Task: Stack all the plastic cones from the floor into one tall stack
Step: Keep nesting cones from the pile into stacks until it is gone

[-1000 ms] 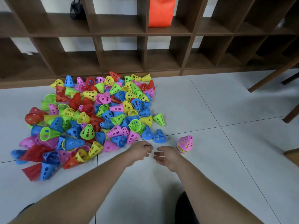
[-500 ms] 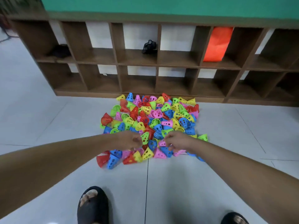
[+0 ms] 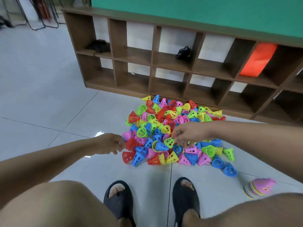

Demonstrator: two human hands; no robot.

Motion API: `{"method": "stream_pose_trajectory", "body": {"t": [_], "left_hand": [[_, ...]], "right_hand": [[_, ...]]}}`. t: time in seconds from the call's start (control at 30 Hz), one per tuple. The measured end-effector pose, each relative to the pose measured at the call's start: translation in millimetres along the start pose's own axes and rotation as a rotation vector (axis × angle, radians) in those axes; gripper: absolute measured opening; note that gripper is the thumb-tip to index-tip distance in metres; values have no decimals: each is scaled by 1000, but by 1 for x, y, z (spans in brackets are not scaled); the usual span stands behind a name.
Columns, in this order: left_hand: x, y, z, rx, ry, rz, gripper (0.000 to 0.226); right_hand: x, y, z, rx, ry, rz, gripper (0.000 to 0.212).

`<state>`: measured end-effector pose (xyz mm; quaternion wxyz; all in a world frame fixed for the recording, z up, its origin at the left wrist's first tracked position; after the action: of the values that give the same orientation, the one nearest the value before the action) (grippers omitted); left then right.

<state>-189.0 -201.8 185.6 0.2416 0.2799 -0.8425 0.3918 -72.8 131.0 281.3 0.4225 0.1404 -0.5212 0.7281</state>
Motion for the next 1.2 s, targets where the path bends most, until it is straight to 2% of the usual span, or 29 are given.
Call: {"method": "stream_pose_trajectory", "body": {"t": [0.33,0.53,0.63,0.8,0.93,1.1,1.2], "left_hand": [[-55,74,24,96,-74,-43,13],[-81,122,36,156,-92,-117,12],[-91,142,49,191,-76,-173,14],[-106,165,72,245,-105,-273,28],[-111,177,81,254,-158,-360,32],[-117,190,99,297,-217,-397,36],[-122,195,103,319,-303,-427,30]], "right_hand": [[-31,97,-42,-6,65,33,29],[-63,164,-65,-14,96,36,21],[-79,191,-70,32,38,30,22],[-104,234,-75,111,69,32,26],[-124,269,-74,185,82,44,12],[-149,295,-68,215,68,61,39],[-164,303,-65,226,73,50,39]]}}
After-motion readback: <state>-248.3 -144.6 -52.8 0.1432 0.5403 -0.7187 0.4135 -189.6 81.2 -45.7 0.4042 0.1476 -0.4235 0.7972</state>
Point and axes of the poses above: each hand's wrist, its own y-axis towards the middle knuckle, its own x-axis out of the back of the hand, z = x × y, the point moved 2 cm from there along y, towards the middle knuckle, and after that the axes turned 2 degrees about z, right-handed, at the moved point
